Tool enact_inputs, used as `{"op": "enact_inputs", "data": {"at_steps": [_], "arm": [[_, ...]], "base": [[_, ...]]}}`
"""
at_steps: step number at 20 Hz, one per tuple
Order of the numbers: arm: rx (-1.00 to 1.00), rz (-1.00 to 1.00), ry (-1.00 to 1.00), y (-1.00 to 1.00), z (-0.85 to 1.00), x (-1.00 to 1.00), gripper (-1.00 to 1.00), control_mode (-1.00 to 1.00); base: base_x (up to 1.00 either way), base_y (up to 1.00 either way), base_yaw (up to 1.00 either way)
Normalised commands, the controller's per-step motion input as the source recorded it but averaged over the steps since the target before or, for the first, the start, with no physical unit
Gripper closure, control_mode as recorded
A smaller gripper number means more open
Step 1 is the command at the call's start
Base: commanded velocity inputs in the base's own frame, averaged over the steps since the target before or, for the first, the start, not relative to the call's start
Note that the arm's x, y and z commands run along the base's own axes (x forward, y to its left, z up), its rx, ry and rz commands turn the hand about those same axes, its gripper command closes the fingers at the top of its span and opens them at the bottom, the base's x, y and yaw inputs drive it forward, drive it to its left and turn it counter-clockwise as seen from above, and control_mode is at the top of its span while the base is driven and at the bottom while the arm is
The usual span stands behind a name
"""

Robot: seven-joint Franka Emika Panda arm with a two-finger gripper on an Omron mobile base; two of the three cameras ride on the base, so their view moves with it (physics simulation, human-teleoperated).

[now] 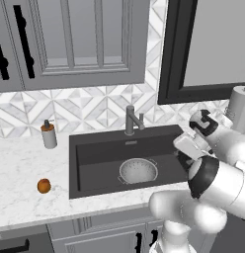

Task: Put the colander in the sink, put the peach in the colander, and turn on the sink faucet and pour water over the colander.

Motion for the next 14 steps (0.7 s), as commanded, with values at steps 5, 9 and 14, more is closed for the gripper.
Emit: {"op": "enact_inputs", "data": {"at_steps": [5, 9, 14], "arm": [[-0.12, 0.14, -0.34, 0.11, 1.00, -0.87, -1.00, -1.00], [-0.24, 0.14, -0.28, 0.63, 1.00, -0.74, -1.00, -1.00], [-0.31, 0.09, -0.08, 0.99, 1.00, -0.46, -1.00, -1.00]], "base": [[0.00, 0.00, 0.00], [0.00, 0.00, 0.00], [0.00, 0.00, 0.00]]}}
